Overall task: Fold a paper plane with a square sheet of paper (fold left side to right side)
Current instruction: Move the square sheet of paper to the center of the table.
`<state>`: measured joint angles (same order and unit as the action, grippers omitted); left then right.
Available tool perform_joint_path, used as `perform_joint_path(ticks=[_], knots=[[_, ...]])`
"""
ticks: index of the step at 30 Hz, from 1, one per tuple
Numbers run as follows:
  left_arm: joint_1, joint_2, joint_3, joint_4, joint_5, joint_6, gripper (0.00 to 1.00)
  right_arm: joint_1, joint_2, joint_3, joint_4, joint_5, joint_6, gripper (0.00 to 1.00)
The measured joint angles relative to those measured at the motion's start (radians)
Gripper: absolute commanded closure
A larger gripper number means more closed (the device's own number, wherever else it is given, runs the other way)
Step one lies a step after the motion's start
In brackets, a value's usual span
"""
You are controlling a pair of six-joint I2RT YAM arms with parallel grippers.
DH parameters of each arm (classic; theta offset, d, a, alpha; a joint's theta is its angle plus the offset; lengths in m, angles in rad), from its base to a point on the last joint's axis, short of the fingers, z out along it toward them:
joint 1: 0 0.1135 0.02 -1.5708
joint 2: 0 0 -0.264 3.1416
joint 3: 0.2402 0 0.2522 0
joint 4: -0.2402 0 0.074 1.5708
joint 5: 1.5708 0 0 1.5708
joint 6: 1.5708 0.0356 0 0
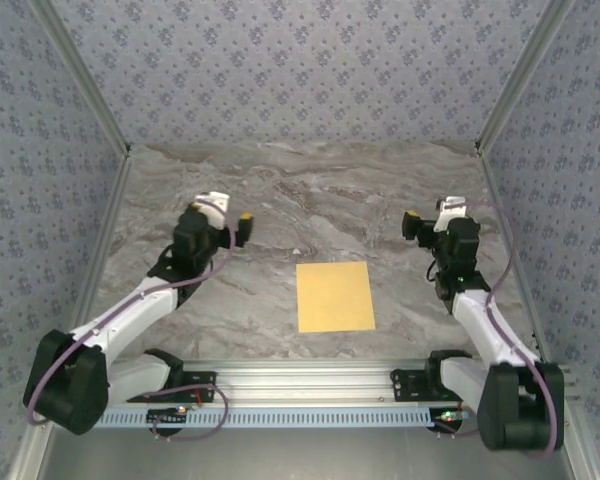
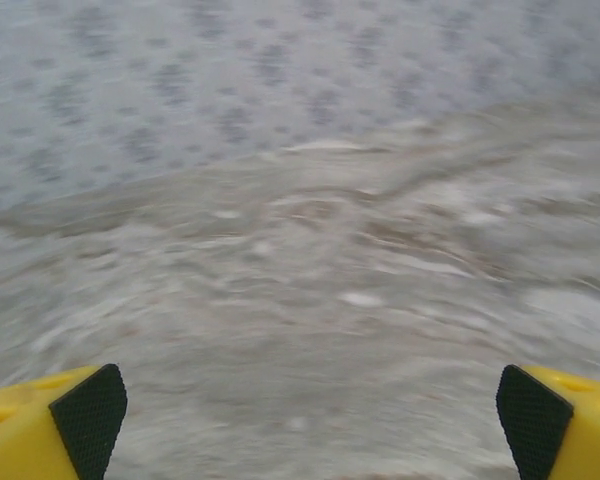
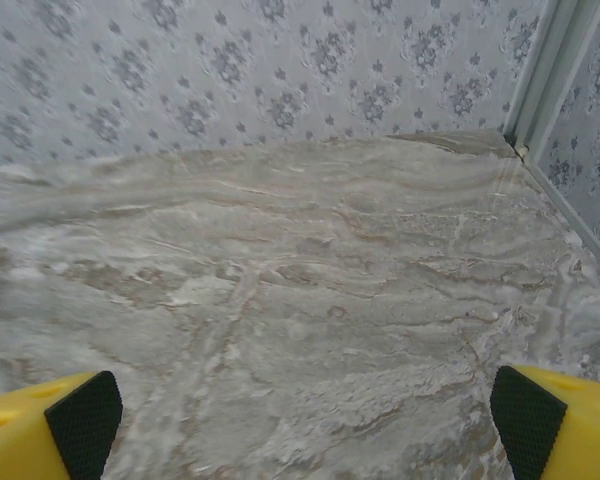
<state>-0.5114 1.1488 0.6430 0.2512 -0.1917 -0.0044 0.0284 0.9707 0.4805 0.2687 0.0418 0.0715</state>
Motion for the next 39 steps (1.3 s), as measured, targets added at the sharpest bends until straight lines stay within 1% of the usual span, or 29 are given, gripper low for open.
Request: perform_joint_path(ticks=[1,4,7,9,11,14,19,30,39], knots=[[-0.067,0.021,0.035,-0.044,-0.005,0.000,0.02,0.011,-0.040,0.000,-0.040,0.006,0.017,0.00],[-0.231,0.111,0.113,-0.134,0.000,-0.029,0.02,0.039,-0.134,-0.002,-0.144,0.023,0.058,0.00],[-0.342,0.233,0.170,-0.204,0.016,-0.079,0.02,0.055,-0.178,-0.003,-0.229,0.043,0.082,0.00],[-0.394,0.329,0.217,-0.255,0.020,-0.111,0.02,0.060,-0.180,-0.003,-0.273,0.056,0.090,0.00],[-0.427,0.420,0.266,-0.298,0.028,-0.137,0.02,0.064,-0.180,-0.003,-0.310,0.066,0.097,0.00],[-0.443,0.526,0.330,-0.357,0.046,-0.164,0.02,0.072,-0.180,-0.003,-0.338,0.076,0.104,0.00],[-0.442,0.621,0.433,-0.447,0.050,-0.181,0.02,0.088,-0.180,-0.003,-0.364,0.087,0.106,0.00],[-0.442,0.740,0.563,-0.580,0.050,-0.192,0.02,0.122,-0.176,0.001,-0.388,0.108,0.108,0.00],[-0.442,0.761,0.578,-0.623,0.125,-0.197,0.02,0.138,-0.153,0.014,-0.411,0.125,0.107,0.00]])
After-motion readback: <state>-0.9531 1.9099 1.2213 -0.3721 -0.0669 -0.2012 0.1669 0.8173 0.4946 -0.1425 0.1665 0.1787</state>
